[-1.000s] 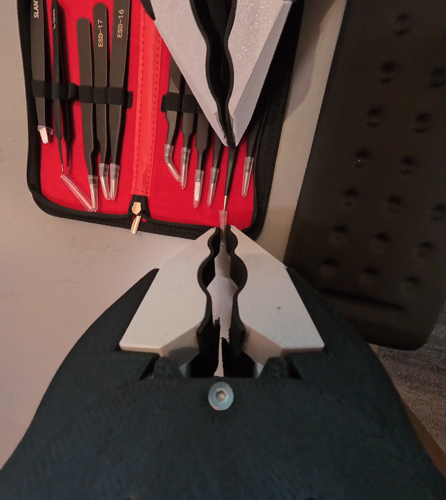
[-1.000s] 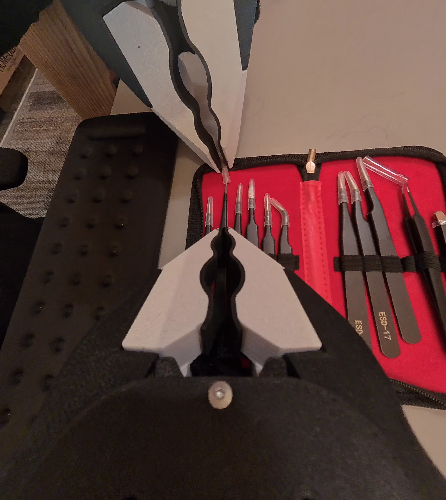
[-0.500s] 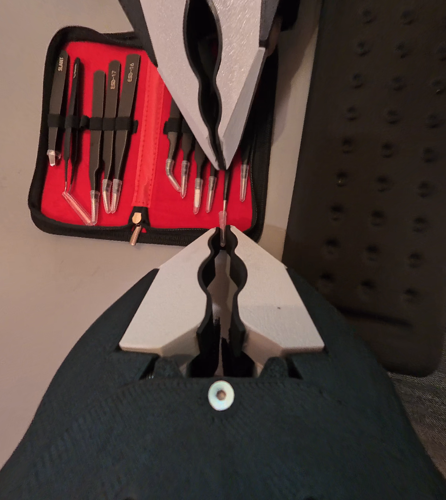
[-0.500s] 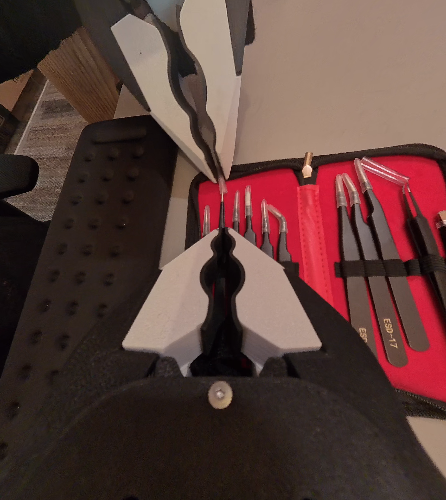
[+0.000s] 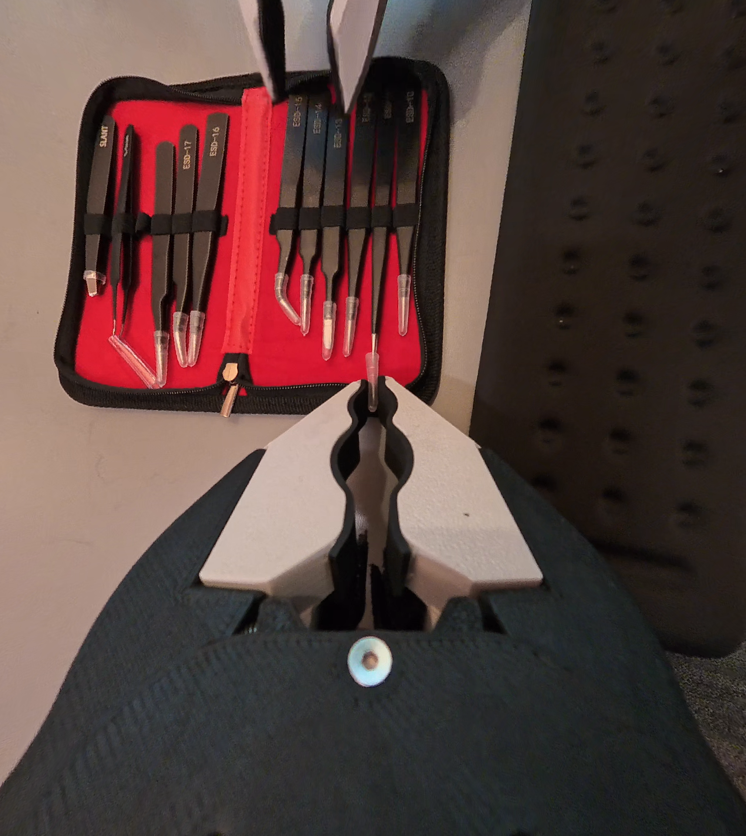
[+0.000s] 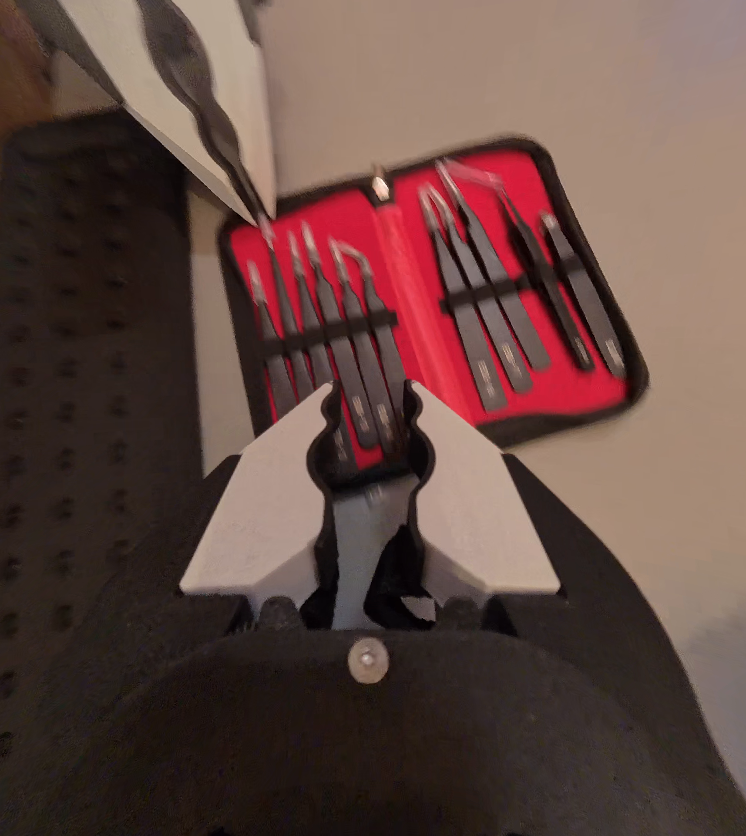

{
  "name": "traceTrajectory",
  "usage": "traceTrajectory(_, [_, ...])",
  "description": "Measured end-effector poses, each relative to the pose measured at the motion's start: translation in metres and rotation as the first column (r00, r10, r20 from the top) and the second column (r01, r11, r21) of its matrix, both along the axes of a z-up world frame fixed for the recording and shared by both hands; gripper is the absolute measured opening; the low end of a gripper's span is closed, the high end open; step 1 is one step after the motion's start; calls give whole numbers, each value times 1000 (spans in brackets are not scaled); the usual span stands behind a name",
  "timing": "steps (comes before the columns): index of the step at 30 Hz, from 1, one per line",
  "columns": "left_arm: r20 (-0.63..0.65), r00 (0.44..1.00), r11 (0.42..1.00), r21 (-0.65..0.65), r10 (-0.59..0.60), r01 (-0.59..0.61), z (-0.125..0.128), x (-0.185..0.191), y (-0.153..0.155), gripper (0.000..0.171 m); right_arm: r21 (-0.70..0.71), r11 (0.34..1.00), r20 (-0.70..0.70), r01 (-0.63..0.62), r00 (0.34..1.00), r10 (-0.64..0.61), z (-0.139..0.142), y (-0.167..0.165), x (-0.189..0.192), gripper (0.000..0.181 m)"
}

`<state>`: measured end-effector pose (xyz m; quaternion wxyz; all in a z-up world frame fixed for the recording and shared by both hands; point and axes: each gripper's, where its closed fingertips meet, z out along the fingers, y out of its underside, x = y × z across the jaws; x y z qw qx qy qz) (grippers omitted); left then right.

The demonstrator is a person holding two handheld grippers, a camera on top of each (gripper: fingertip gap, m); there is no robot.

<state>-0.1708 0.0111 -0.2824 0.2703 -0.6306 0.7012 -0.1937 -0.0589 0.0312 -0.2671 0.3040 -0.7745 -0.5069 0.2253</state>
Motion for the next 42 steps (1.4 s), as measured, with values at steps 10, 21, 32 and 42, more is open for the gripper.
traceTrajectory(10, [26, 999, 1000, 9, 25, -25, 0, 11, -2, 0, -207, 978, -136, 34, 989, -64, -14, -16, 18, 0])
traceTrajectory(21, [89, 994, 998, -4, 57, -57, -1, 14, -4, 0, -220, 975, -156, 19, 986, -54, -14, -14, 17, 0])
traceTrajectory(32, [162, 982, 995, -37, 97, -92, -1, 20, -6, 0, -230, 973, -164, 3, 986, -41, -14, -15, 16, 0])
traceTrajectory(42, [122, 985, 993, -10, 118, -118, 1, 21, -2, 14, -261, 965, -180, -4, 983, -45, -13, -16, 22, 0])
